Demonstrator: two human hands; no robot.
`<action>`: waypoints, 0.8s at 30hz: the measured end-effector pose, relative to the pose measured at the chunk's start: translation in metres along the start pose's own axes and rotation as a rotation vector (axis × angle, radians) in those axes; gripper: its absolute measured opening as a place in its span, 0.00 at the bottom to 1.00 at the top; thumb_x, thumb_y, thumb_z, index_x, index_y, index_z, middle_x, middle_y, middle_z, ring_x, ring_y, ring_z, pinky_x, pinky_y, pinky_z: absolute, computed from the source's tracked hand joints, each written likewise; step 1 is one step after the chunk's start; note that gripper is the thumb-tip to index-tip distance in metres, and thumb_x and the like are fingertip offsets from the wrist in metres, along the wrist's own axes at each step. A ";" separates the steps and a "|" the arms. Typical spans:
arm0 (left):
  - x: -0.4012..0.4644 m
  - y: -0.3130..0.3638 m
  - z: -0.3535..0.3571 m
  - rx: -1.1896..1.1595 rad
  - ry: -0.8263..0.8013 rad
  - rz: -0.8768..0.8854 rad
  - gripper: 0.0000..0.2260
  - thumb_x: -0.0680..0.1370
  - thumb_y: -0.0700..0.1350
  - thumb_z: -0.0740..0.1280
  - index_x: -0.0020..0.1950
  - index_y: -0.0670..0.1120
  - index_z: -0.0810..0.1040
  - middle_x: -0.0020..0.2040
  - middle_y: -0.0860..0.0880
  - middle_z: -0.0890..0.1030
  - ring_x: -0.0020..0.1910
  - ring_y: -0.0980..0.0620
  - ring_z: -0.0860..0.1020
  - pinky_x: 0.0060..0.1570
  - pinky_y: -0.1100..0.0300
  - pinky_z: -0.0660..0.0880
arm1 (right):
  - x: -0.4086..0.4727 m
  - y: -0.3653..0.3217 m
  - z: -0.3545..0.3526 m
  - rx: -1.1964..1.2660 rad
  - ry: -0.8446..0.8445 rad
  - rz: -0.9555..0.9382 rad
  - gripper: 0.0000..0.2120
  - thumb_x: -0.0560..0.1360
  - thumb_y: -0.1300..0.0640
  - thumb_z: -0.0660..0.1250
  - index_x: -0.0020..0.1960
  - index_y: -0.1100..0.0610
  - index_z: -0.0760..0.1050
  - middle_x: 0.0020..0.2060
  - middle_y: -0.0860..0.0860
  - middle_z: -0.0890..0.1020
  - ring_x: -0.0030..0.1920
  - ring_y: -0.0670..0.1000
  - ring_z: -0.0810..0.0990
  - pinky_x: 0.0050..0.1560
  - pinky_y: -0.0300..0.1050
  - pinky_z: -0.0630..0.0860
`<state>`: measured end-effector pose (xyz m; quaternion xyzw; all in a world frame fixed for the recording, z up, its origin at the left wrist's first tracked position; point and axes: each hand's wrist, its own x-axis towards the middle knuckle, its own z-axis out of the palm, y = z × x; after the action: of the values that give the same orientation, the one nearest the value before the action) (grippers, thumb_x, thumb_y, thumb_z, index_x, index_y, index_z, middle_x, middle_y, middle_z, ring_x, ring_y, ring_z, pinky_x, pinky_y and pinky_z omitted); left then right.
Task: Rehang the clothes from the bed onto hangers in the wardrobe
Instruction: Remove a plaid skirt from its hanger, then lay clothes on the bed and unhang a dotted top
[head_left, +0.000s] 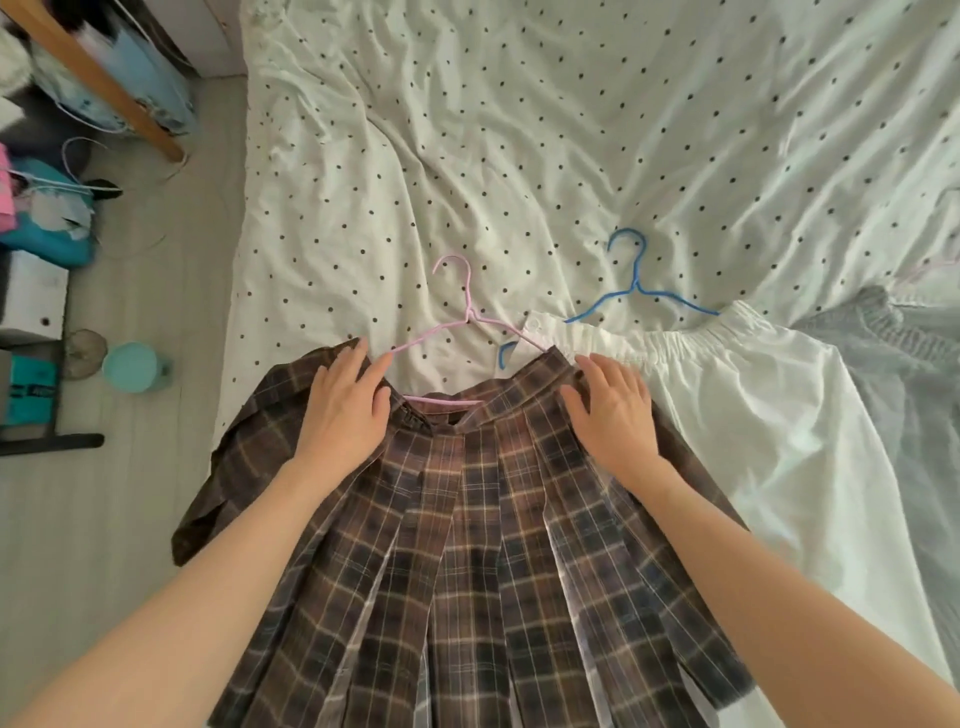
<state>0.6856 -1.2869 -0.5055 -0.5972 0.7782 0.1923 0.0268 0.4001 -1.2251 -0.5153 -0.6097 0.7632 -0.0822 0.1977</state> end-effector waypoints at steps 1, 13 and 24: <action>-0.006 0.009 -0.004 0.005 0.019 0.023 0.20 0.80 0.42 0.58 0.72 0.43 0.66 0.73 0.39 0.62 0.73 0.41 0.58 0.69 0.39 0.56 | -0.009 0.002 -0.004 -0.015 0.004 -0.005 0.22 0.78 0.49 0.60 0.67 0.60 0.69 0.64 0.58 0.74 0.67 0.60 0.69 0.69 0.58 0.59; -0.169 0.166 -0.017 -0.050 -0.069 0.257 0.25 0.78 0.56 0.50 0.74 0.50 0.61 0.74 0.46 0.61 0.75 0.46 0.55 0.71 0.46 0.50 | -0.200 0.032 -0.115 0.022 0.156 0.195 0.29 0.77 0.39 0.49 0.72 0.55 0.63 0.70 0.54 0.67 0.73 0.55 0.61 0.73 0.56 0.49; -0.269 0.314 -0.044 -0.028 -0.050 0.763 0.27 0.76 0.57 0.49 0.71 0.47 0.66 0.71 0.43 0.66 0.72 0.42 0.60 0.68 0.44 0.54 | -0.440 0.075 -0.176 0.032 0.495 0.590 0.30 0.75 0.39 0.51 0.71 0.55 0.64 0.69 0.54 0.70 0.71 0.56 0.65 0.71 0.58 0.52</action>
<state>0.4750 -0.9873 -0.3080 -0.2599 0.9410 0.2135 -0.0361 0.3403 -0.8031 -0.2940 -0.3222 0.9291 -0.1786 0.0321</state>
